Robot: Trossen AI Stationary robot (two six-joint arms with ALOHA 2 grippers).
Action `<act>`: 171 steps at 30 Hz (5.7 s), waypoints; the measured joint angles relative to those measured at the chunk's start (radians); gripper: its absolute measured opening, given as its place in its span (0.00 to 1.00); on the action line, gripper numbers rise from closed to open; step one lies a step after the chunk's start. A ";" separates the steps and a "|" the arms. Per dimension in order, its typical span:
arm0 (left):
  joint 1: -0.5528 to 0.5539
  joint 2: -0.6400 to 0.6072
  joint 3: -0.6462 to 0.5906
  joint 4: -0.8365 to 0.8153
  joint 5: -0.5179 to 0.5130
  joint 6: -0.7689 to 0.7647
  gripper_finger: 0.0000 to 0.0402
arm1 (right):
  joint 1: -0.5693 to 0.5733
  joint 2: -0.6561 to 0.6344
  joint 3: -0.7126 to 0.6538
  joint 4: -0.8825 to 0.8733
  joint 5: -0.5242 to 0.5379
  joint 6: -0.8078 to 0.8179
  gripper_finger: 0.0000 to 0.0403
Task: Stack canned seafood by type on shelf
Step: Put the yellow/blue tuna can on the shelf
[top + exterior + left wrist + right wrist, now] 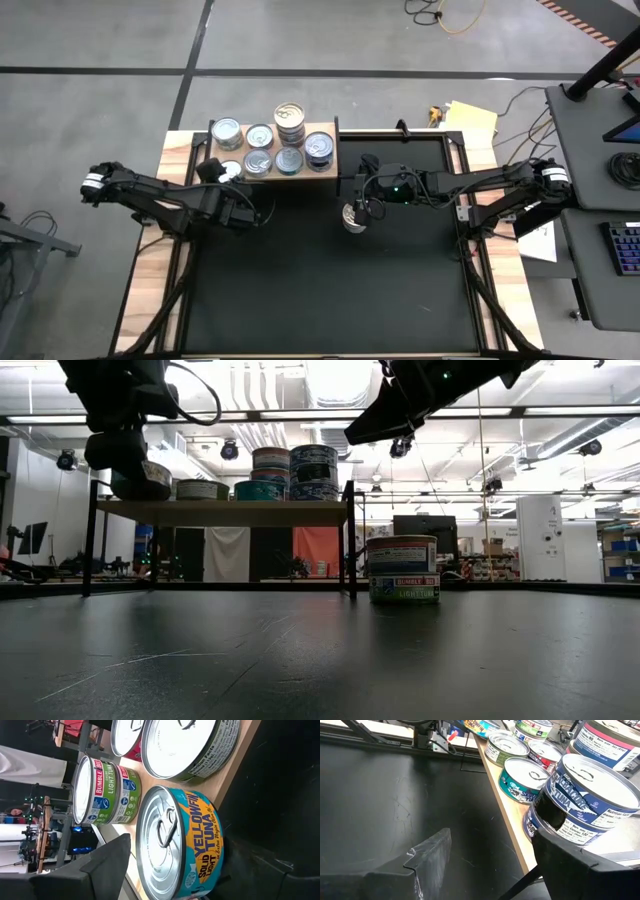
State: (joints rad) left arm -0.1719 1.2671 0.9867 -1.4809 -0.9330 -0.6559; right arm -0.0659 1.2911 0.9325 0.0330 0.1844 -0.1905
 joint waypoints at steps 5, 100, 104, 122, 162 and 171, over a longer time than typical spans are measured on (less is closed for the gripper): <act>0.020 0.000 0.000 0.001 0.021 0.015 0.72 | 0.000 0.000 0.000 0.000 0.000 0.010 0.67; 0.514 -0.133 0.139 0.125 0.532 0.543 0.00 | 0.000 0.000 0.000 -0.029 -0.004 0.042 0.69; 0.514 -0.133 0.138 0.128 0.528 0.571 0.00 | 0.000 0.000 0.000 -0.029 -0.003 0.042 0.68; 0.515 -0.106 0.138 0.129 0.459 0.622 0.00 | 0.002 0.000 0.000 -0.029 -0.003 0.060 0.72; 0.516 -0.106 0.136 0.222 0.442 0.671 0.00 | 0.002 0.000 0.000 -0.038 -0.003 0.062 0.68; 0.516 -0.106 0.131 0.249 0.443 0.671 0.00 | 0.002 0.000 0.000 -0.037 -0.003 0.068 0.69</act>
State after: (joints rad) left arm 0.3442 1.1606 1.1172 -1.2318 -0.4902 0.0146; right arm -0.0635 1.2911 0.9325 -0.0044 0.1810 -0.1230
